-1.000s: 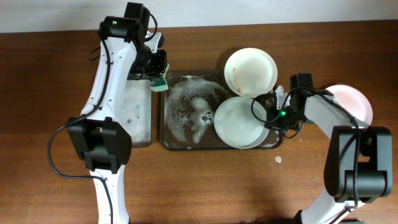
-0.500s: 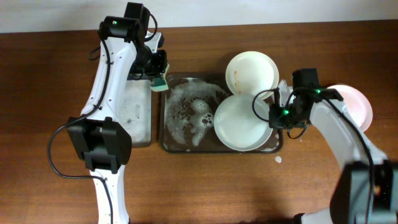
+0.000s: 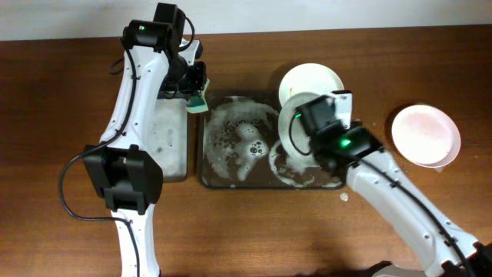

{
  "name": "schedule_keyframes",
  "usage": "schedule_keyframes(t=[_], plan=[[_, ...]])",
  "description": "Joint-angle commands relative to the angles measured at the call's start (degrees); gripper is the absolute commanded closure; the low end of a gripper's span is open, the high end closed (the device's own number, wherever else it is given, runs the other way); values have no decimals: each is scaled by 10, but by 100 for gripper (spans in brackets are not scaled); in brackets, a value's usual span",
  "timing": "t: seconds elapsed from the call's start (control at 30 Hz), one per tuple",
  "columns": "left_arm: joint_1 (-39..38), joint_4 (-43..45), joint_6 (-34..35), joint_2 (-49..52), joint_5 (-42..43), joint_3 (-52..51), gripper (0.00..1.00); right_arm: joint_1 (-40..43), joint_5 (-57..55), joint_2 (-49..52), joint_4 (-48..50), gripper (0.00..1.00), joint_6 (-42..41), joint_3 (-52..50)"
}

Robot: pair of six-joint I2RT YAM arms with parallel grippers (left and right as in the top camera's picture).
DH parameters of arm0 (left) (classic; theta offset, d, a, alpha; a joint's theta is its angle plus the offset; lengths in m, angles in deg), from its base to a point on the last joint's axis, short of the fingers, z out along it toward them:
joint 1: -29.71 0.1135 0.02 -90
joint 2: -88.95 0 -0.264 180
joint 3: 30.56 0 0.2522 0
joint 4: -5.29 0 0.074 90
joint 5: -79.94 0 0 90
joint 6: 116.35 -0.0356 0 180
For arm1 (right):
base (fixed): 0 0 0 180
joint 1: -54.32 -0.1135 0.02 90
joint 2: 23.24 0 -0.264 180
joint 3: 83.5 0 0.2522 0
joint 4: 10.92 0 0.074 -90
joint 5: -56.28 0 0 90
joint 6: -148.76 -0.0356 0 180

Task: Clean dirty plates on tray and stack at the side
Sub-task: 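Stack the white plate onto the pink plate at right, release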

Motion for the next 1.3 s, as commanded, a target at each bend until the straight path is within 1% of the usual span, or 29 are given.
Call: schedule_keyframes(t=[0.0, 0.1, 0.2, 0.3, 0.57, 1.1, 1.27], plan=[[-1, 2, -12, -5, 4, 3, 94, -69, -221, -4, 10, 96, -42, 8], [-1, 3, -11, -5, 4, 3, 94, -118, -307, -3, 21, 96, -42, 8], [-1, 3, -11, -5, 4, 3, 94, -138, -329, -2, 23, 96, -42, 8], [-1, 3, -12, -5, 4, 3, 94, -143, -329, -2, 23, 96, -41, 8], [-1, 3, -11, -5, 4, 3, 94, -143, -329, -2, 23, 96, 0, 8], [-1, 3, -11, -5, 4, 3, 94, -146, -328, -2, 23, 96, -1, 8], [-1, 3, -11, -5, 4, 3, 94, -145, -285, -2, 24, 96, -1, 8]])
